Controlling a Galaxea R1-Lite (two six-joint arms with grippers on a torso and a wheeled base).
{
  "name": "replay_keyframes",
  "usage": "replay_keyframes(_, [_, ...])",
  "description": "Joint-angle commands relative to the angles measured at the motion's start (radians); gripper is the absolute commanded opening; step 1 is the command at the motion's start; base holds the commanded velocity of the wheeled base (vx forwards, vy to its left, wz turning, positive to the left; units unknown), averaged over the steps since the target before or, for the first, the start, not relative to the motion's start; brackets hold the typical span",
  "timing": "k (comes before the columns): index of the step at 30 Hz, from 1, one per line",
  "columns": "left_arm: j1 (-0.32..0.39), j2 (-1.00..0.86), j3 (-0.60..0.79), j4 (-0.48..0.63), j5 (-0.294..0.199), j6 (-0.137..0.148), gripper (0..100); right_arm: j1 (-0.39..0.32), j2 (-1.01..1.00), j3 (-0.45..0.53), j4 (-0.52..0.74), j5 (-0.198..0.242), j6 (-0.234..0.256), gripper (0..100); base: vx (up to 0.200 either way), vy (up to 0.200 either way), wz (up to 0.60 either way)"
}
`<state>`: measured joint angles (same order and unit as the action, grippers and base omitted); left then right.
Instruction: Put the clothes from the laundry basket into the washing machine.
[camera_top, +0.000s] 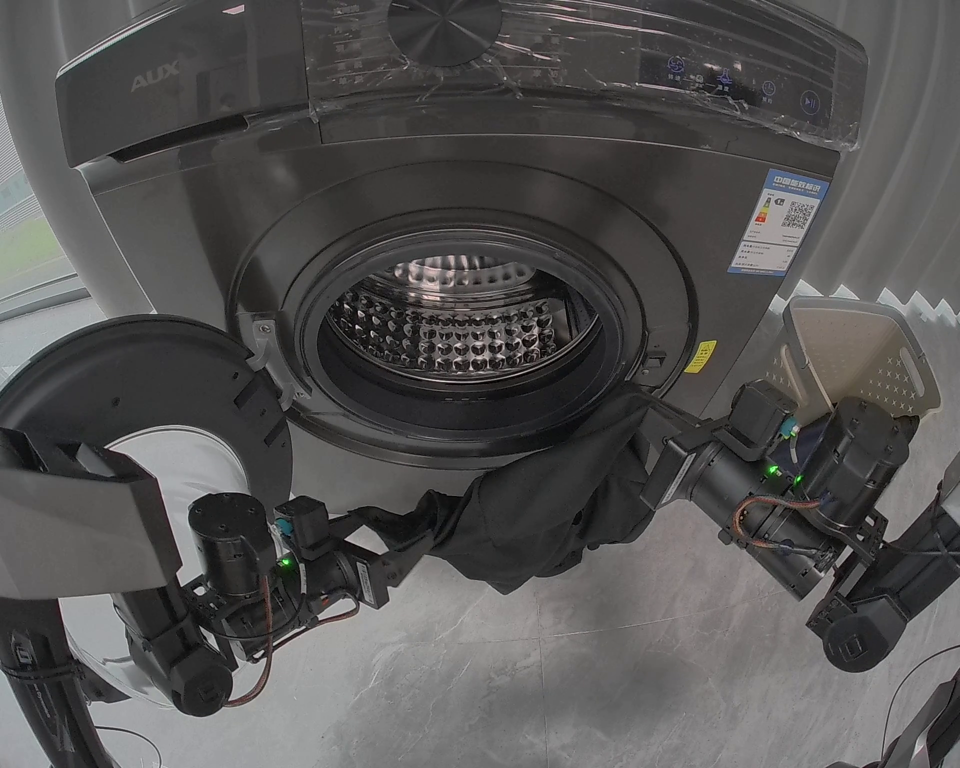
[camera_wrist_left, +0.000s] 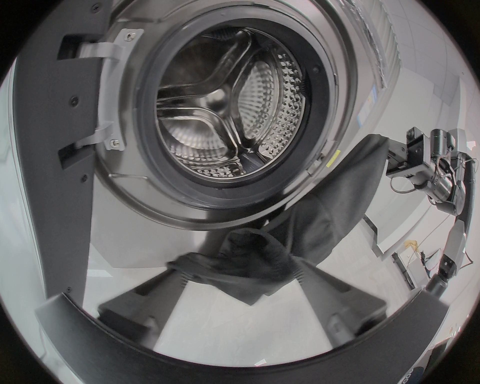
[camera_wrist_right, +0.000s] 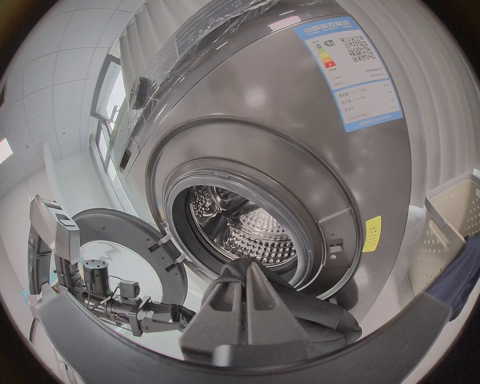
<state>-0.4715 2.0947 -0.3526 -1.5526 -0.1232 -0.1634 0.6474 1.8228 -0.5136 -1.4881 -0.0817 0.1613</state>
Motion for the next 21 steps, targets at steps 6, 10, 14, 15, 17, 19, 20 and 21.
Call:
replay_keyframes(6, [-0.148, -0.108, 0.004, -0.004, -0.001, 0.001, 100, 0.011, 0.006, -0.020, 0.002, -0.024, 0.000, 0, 0.000, 0.000, 0.00])
replay_keyframes(10, [-0.193, -0.097, -0.026, -0.004, -0.001, 0.001, 100, 0.024, 0.007, -0.022, 0.002, -0.026, 0.003, 0, 0.000, 0.000, 0.00])
replay_keyframes(14, [-0.211, -0.064, -0.057, -0.004, -0.001, 0.005, 100, 0.028, 0.007, -0.023, 0.002, -0.026, 0.007, 0, 0.000, 0.000, 0.00])
replay_keyframes(15, [-0.211, -0.064, -0.057, -0.004, -0.001, 0.005, 100, 0.028, 0.007, -0.023, 0.002, -0.026, 0.007, 0, 0.000, 0.000, 0.00])
replay_keyframes(17, [-0.226, -0.018, -0.102, -0.004, 0.000, 0.018, 100, 0.028, 0.007, -0.025, 0.002, -0.027, 0.007, 0, 0.000, 0.000, 0.00])
replay_keyframes(19, [-0.243, 0.013, -0.125, -0.004, 0.000, 0.024, 100, 0.028, 0.009, -0.029, 0.002, -0.029, 0.007, 0, 0.000, 0.000, 0.00])
replay_keyframes(20, [-0.254, 0.030, -0.134, -0.004, 0.000, 0.024, 100, 0.028, 0.010, -0.029, 0.003, -0.035, 0.007, 0, 0.000, 0.000, 0.00])
replay_keyframes(21, [-0.254, 0.030, -0.134, -0.004, 0.000, 0.024, 100, 0.028, 0.010, -0.029, 0.003, -0.035, 0.007, 0, 0.000, 0.000, 0.00])
